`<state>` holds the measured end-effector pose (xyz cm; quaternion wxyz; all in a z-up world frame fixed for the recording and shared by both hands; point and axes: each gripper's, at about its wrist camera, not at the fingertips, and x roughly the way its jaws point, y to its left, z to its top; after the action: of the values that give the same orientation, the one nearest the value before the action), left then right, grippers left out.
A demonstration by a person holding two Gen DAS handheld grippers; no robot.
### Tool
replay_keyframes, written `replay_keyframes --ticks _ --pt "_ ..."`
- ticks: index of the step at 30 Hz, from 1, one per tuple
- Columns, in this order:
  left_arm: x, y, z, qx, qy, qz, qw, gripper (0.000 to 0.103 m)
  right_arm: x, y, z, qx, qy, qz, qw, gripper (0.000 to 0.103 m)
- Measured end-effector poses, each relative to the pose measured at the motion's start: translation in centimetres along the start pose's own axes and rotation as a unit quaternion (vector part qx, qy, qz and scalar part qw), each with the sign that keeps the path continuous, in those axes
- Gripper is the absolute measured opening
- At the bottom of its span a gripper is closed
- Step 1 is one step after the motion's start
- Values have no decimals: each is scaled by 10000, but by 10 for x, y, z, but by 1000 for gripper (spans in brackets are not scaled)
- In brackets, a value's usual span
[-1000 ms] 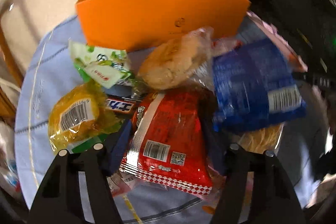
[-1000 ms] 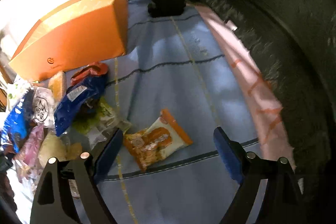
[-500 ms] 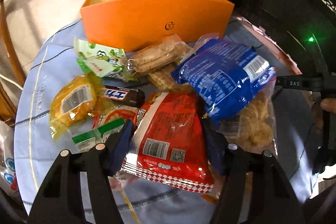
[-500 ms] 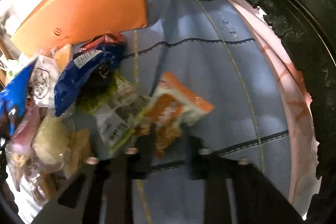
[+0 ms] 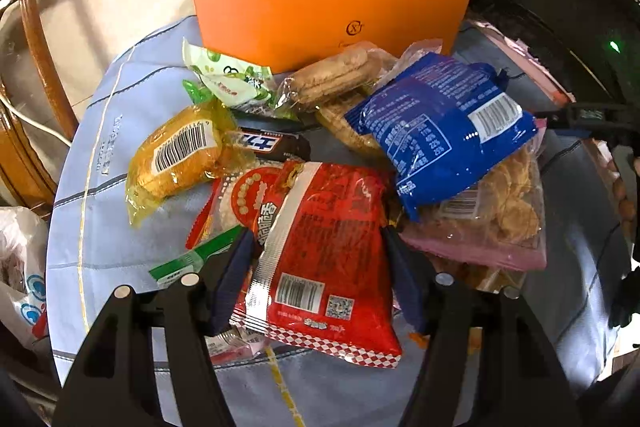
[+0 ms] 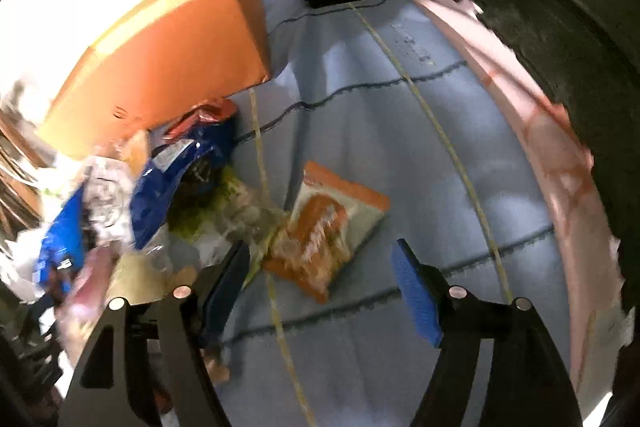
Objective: Organize snacks
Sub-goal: 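Grasp the red snack bag with the left tool while the right tool grasps the brown-printed pack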
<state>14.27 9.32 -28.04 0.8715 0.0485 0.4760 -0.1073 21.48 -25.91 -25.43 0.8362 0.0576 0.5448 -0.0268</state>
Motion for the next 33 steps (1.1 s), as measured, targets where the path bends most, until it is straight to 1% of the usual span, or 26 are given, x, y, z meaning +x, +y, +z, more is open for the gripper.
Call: replay_keyframes --ticks 1,2,3,4,6,7,9,11,13,18,20,21,22,23,24,25,26,27,29,30,31,32,33 --pt "1 0 -1 -15 10 21 10000 64 10 5 5 -15 126 -197 9997 63" --pt "1 0 -1 -45 27 45 10000 64 17 6 7 84 255 -75 9996 53" --pt "2 -1 0 -62 41 58 10000 64 19 2 9 231 283 50 9993 45" --pt "2 -1 0 -77 52 68 9999 64 21 5 12 196 317 16 9993 36" --pt "1 -1 1 -109 86 84 9999 64 19 14 15 -172 340 77 9992 19" --pt "1 -1 1 -124 90 82 9998 64 18 16 16 -266 348 143 9989 7" --pt "0 3 -1 -208 75 68 9997 64 12 14 13 -223 383 350 9984 6" --pt "0 6 -3 -313 39 39 9995 64 4 5 8 -40 331 693 9970 5" --pt "-2 8 -5 -357 -10 17 9994 63 -5 -4 3 101 279 963 9949 0" --pt "-11 13 -7 -426 -136 -5 9990 62 -34 -11 -7 107 12 1165 9931 0" --pt "-16 16 -7 -454 -167 -45 9988 59 -42 -12 -6 77 -46 1212 9926 0" --pt "-16 16 -8 -436 -150 -42 9989 59 -41 -11 -6 77 -12 1249 9921 0" --pt "-15 17 -9 -411 -111 -22 9991 59 -38 -11 -4 70 50 1220 9925 1" --pt "-14 17 -10 -390 -80 -1 9992 59 -35 -14 -1 51 60 1012 9948 3" --pt "-11 17 -11 -355 -43 34 9994 59 -31 -11 -2 49 69 834 9965 13" --pt "-10 16 -12 -321 -53 65 9994 59 -29 -7 0 88 103 716 9973 53" --pt "-10 15 -12 -285 -69 89 9995 59 -24 -4 0 202 38 590 9980 71" --pt "-9 14 -12 -242 -71 124 9996 59 -21 -4 1 240 -23 523 9983 79" --pt "-6 11 -13 -162 -79 181 9997 59 0 11 3 112 103 340 9993 79" --pt "-6 10 -14 -107 -80 213 9997 60 11 16 1 1 254 276 9993 77" --pt "-4 9 -15 -63 -56 245 9997 66 22 19 -2 -93 425 215 9988 69" --pt "-1 9 -17 -46 46 298 9995 78 22 15 -4 5 368 317 9988 69" --pt "3 10 -19 -82 163 345 9992 85 23 10 -3 150 457 441 9979 67"
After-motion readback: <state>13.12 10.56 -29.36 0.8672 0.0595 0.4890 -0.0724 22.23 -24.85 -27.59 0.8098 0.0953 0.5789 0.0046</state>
